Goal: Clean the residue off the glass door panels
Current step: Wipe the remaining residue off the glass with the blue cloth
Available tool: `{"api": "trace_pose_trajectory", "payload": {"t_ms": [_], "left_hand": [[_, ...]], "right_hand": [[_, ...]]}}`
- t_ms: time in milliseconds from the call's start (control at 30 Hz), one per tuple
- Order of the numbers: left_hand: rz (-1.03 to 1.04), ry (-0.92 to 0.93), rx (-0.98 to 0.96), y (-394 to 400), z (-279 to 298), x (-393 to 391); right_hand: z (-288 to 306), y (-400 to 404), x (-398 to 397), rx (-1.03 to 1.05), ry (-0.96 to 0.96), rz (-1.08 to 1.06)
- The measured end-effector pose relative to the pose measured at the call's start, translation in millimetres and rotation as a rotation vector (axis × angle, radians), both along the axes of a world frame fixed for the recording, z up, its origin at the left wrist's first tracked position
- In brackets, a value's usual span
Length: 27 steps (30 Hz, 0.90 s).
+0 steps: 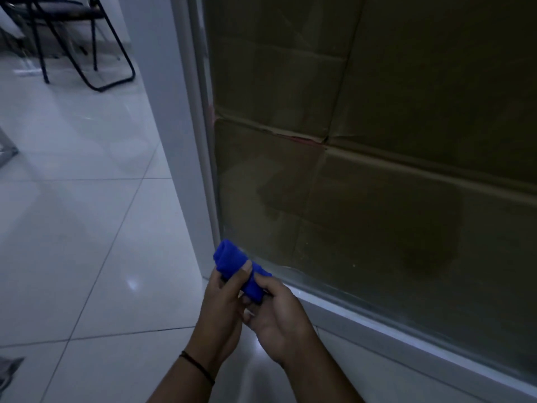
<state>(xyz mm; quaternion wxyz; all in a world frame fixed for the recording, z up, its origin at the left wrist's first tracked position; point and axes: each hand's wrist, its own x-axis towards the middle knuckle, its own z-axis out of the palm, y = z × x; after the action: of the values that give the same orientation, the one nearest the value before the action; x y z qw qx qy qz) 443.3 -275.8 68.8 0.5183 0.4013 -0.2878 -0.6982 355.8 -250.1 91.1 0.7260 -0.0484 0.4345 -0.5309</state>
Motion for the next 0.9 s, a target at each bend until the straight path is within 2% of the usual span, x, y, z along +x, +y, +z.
{"api": "trace_pose_trajectory", "payload": {"t_ms": [67,133,200,333,400,567,900], "left_hand": [[-0.020,-0.001,-0.035,1.2,1.0,3.5],[0.010,-0.069,-0.094,0.3,1.4,7.3],[0.081,-0.205,-0.137,-3.0,1.1,9.4],[0.346,-0.521,-0.182,-25.3,-5.0,8.1],[0.405,-0.688,-0.279,-41.6,-8.1,5.7],[0.419,-0.990,-0.464,-75.9,-21.5,0.3],[0.331,-1.046,-0.608,-71.4,-30.2,-24.7]], "right_hand": [[2.9,1.0,-1.7,0.006,-0.112,0.004],[5.3,0.7,-3.4,0.011,-0.100,0.040],[5.6,-0.1,-6.0,0.054,0.045,0.081],[-1.1,0.6,-19.7,0.134,0.496,0.125],[-5.2,5.8,-31.3,0.134,0.580,0.074],[-8.3,26.7,-68.5,0.071,0.640,-0.032],[-5.6,62.5,-118.0,0.047,0.593,-0.126]]}}
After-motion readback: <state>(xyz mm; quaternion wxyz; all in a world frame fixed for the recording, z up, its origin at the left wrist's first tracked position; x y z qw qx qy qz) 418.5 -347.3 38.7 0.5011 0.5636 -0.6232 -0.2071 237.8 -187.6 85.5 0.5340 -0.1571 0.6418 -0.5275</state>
